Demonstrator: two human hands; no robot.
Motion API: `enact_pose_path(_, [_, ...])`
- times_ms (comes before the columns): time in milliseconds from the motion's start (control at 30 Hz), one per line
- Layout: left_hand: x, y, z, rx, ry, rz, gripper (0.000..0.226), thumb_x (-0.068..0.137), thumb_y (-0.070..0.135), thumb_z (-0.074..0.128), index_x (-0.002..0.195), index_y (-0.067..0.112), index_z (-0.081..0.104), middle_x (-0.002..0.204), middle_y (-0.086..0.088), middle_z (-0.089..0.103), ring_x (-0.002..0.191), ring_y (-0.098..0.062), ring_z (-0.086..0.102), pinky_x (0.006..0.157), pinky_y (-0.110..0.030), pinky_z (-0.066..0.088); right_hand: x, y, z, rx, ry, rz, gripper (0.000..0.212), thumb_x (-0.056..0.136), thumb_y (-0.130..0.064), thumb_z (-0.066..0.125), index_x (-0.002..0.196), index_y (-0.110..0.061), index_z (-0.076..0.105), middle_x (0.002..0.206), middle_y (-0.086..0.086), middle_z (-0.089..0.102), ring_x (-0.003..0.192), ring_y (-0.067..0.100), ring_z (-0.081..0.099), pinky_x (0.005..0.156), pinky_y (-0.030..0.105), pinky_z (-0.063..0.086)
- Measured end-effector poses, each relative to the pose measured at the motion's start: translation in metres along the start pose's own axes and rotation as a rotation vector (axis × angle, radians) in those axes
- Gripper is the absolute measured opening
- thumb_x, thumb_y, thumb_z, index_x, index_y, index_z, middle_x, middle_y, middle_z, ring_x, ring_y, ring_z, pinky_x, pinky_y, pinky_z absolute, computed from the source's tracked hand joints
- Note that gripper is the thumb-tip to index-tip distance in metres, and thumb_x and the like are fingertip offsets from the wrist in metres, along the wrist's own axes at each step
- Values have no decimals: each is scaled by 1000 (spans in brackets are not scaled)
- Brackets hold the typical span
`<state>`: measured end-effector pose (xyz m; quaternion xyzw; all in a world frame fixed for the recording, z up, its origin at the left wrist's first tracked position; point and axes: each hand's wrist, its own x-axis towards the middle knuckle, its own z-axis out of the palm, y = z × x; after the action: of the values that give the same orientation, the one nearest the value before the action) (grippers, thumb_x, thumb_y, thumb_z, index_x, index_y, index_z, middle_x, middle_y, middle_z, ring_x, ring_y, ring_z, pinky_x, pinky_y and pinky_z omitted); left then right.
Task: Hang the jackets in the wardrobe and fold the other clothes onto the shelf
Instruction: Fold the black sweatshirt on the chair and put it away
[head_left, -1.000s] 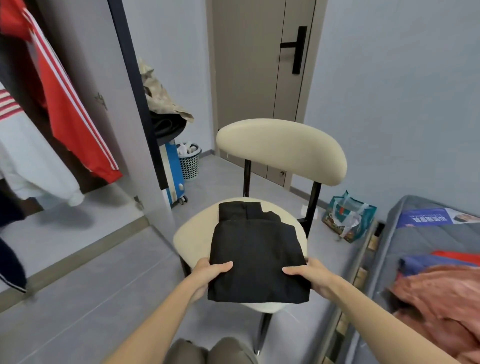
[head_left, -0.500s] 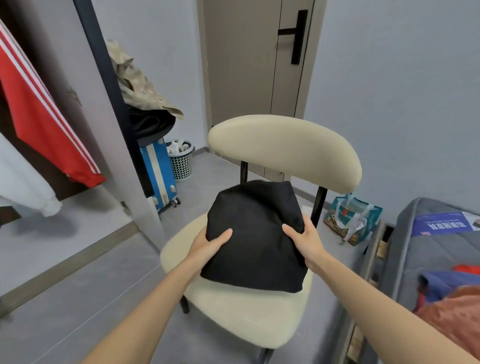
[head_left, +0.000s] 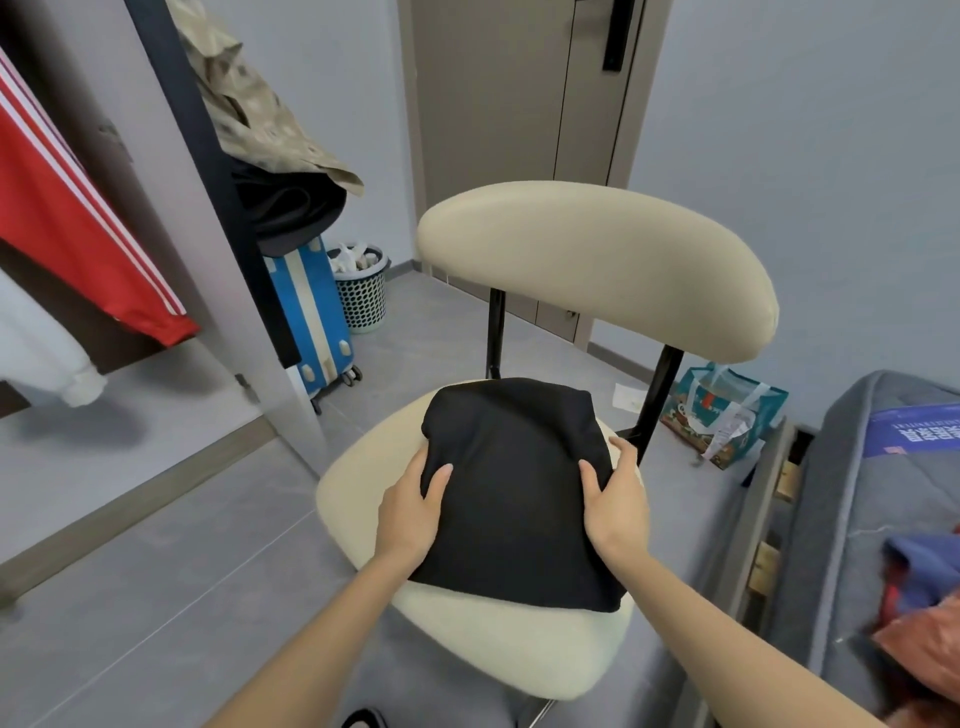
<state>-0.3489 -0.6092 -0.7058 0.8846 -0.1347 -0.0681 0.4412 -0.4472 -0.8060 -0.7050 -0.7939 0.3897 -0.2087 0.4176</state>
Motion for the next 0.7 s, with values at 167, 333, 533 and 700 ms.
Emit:
enact_pose_path(167, [2,-1,-3,-140,-82,-314,57,95,55,45,139,18,46,135,-2,56,121,-26,53,106,-41,42,-13,-2,-3,-162,-60,-86,56,98,-33,50,147,-33,22,143,7,40,119,29,51,96,44,44])
enact_pose_path(333, [3,12,-11,-248,-94,-143,46,97,44,49,138,22,48,130,6,57,119,-18,54,101,-31,43,-16,-6,-4,6,-132,136,51,97,-39,50,139,-13,36,127,5,58,114,30,56,93,40,44])
enact_pose_path(533, [25,28,-8,-221,58,-7,49,99,39,45,145,21,41,142,2,50,131,-20,46,109,-35,34,2,-24,-13,136,-14,-5,42,102,-31,43,141,-16,41,133,4,56,120,27,53,104,45,43])
enact_pose_path(700, [31,18,5,75,77,-151,57,100,36,45,152,24,25,150,-3,39,132,-25,43,106,-41,39,10,-16,0,-140,-135,58,55,103,-22,40,154,-22,17,153,10,29,137,33,33,112,44,29])
